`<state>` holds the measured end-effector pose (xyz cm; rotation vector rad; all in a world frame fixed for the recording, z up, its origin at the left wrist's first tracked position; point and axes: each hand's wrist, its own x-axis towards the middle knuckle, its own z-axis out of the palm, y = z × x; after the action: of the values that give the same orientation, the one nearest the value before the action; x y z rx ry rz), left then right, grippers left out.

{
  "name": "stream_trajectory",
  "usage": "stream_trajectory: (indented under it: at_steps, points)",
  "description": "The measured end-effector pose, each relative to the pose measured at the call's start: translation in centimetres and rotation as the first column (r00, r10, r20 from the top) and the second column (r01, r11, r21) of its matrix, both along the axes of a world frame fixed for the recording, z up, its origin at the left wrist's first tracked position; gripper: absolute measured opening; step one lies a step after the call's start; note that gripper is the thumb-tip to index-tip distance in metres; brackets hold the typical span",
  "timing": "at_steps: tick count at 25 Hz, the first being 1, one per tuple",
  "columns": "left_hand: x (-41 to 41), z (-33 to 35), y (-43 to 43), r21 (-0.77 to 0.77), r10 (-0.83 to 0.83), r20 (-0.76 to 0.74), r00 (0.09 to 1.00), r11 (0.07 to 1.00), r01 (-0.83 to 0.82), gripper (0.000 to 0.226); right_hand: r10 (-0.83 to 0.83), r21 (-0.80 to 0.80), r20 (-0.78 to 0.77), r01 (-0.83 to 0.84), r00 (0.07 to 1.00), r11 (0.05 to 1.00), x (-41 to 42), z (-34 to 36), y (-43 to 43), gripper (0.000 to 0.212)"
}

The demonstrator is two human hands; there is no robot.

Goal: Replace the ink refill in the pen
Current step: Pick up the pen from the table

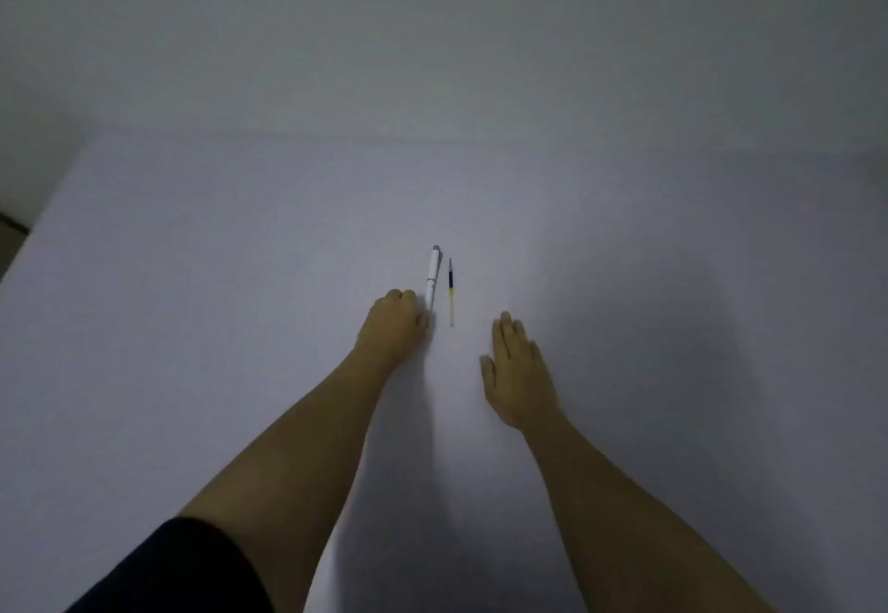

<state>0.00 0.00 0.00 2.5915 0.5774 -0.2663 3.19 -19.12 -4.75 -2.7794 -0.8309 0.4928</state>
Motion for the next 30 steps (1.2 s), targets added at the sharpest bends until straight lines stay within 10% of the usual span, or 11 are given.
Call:
stream_trajectory:
  at_steps: [13,19,30]
  points:
    - [2.9,-1.2,-0.4,-0.117,0.239,0.130,0.962,0.967,-0.225,0.021,-0.095,0.225,0.021,0.088,0.995,0.970,0.5,-1.3,0.0,0.050]
    - [-1.0,2.0,0.4,-0.410,0.083,0.199,0.976,0.912,0.006,0.013,-0.308,0.608,-0.440,0.532,0.843,0.589,4.8,5.5,2.9,0.029]
    - [-3.9,3.2,-1.9,-0.391,0.119,0.389,0.913,0.919,0.046,0.021,-0.129,0.628,-0.679,0.663,0.723,0.408,3.7,9.2,3.6,0.013]
